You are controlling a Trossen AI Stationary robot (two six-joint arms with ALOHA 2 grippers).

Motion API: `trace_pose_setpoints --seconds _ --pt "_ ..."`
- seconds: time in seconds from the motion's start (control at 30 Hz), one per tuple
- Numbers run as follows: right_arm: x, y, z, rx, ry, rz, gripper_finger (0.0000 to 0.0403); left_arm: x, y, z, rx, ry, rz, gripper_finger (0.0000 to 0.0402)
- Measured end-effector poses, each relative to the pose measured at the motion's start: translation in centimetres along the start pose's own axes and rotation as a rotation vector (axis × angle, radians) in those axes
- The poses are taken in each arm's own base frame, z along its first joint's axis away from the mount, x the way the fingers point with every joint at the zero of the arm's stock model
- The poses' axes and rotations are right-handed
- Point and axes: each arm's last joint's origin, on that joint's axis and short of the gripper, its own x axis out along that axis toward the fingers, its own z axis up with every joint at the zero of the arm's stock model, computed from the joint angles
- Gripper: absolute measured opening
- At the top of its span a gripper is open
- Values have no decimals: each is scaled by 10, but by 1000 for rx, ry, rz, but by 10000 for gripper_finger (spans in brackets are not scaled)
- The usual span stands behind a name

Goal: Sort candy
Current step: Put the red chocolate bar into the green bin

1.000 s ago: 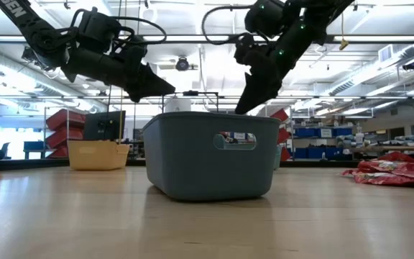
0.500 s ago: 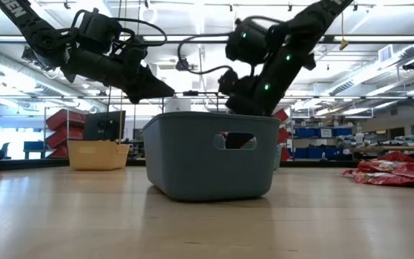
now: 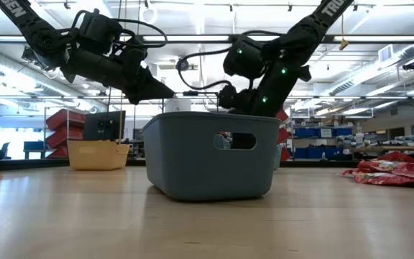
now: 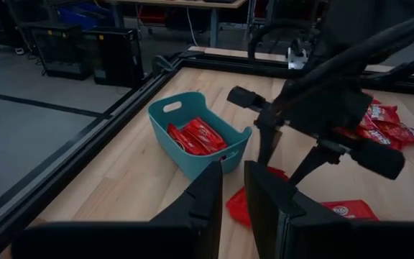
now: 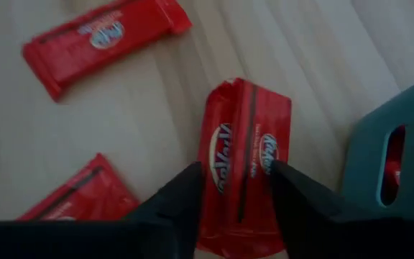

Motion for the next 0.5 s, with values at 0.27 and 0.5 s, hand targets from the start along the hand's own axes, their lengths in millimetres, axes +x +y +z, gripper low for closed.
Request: trace_pose_setpoints --seconds 0.27,0.5 --pt "-6 1 3 -17 -21 1 8 0 0 0 -1 2 1 60" --pt "-12 -1 5 44 -28 -7 66 0 0 0 -1 2 1 60"
